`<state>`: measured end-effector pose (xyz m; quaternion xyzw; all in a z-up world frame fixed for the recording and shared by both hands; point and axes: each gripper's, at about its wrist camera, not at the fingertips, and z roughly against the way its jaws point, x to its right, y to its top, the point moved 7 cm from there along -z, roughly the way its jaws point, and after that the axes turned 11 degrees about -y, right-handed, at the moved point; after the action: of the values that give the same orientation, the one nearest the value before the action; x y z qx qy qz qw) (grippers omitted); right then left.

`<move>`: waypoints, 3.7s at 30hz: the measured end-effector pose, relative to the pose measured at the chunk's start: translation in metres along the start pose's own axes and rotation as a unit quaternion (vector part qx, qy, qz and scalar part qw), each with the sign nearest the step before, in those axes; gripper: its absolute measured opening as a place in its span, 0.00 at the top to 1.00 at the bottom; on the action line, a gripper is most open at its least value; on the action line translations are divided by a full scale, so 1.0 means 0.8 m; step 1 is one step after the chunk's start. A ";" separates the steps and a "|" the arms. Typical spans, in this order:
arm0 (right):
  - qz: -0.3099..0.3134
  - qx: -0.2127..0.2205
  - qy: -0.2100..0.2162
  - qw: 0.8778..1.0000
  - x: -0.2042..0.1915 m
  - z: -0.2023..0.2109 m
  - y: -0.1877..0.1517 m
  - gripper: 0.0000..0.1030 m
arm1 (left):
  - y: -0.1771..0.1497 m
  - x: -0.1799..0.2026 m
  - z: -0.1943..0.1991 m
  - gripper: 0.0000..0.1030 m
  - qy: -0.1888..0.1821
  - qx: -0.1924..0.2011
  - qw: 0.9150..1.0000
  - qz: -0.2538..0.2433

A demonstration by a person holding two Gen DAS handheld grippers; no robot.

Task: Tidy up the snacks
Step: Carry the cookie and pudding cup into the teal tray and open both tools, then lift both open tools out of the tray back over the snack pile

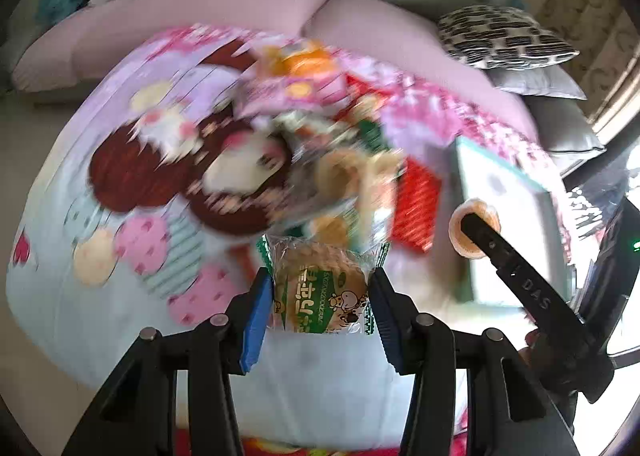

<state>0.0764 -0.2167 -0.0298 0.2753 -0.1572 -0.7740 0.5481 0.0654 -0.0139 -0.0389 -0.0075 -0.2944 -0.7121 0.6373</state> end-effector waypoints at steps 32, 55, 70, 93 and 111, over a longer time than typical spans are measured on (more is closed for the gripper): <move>-0.163 0.014 -0.210 0.964 0.245 -0.023 0.083 0.59 | 0.099 0.229 -0.218 0.51 -0.079 -0.056 0.988 -0.122; -0.098 0.035 -0.193 0.976 0.172 0.012 0.060 0.04 | 0.074 0.095 -0.075 0.11 0.029 0.102 0.988 -0.113; -0.018 0.078 -0.143 0.987 0.072 0.050 0.004 0.00 | 0.032 0.019 -0.002 0.01 0.083 0.159 0.982 -0.056; -0.013 0.049 -0.123 0.991 0.053 0.041 -0.029 0.00 | -0.007 -0.090 0.002 0.01 0.140 0.091 0.981 0.104; 0.096 -0.023 -0.060 0.993 -0.054 -0.011 -0.073 0.00 | -0.048 -0.133 -0.030 0.01 0.061 0.010 0.974 0.220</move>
<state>0.0476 -0.1553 -0.0577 0.1996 -0.1977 -0.7360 0.6159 0.0592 0.0725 -0.1151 -0.0223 -0.2536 -0.5505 0.7950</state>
